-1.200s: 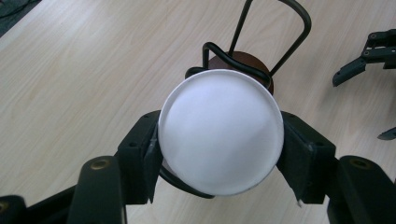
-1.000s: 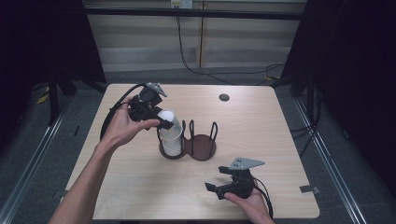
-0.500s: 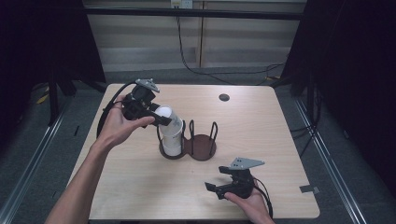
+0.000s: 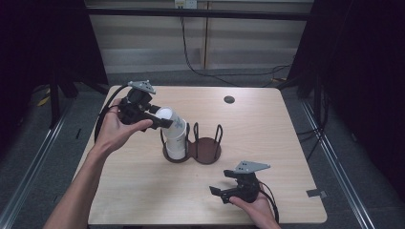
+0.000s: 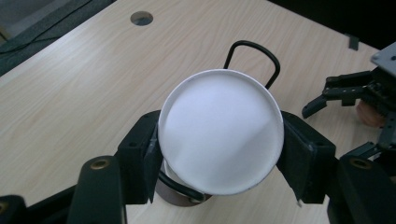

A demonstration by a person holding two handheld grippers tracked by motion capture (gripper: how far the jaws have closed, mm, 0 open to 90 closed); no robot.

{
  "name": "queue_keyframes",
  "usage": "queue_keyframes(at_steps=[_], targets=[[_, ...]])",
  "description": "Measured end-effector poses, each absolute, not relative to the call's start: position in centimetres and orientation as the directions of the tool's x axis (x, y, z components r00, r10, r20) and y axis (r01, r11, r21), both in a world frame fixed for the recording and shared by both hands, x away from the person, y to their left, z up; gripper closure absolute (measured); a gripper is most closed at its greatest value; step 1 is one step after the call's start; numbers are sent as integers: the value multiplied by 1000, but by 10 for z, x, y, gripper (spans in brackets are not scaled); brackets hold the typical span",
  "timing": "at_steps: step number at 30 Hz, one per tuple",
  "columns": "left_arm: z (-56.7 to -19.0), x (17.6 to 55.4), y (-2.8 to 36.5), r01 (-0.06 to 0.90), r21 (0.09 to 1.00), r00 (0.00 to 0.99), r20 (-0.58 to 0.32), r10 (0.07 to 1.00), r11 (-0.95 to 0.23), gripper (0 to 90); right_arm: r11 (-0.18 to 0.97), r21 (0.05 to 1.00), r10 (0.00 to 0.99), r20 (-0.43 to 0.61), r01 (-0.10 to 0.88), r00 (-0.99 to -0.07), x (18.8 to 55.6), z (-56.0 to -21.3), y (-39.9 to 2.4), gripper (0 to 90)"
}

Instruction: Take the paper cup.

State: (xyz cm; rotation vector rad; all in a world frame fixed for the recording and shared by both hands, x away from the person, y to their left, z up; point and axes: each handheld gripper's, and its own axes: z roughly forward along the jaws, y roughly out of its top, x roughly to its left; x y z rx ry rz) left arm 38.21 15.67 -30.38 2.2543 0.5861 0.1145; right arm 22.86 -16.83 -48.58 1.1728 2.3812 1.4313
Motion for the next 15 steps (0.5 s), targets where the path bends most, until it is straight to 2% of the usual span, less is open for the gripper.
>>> queue_keyframes(at_steps=[13,15], targets=[[-302,367,167,368,765,889,-123,441,-528,375,246,794,674,272,555,-687,228,-485,-170,138],[-301,362,166,351,772,893,-105,438,-530,375,243,795,675,273,556,-685,228,-485,-170,138]])
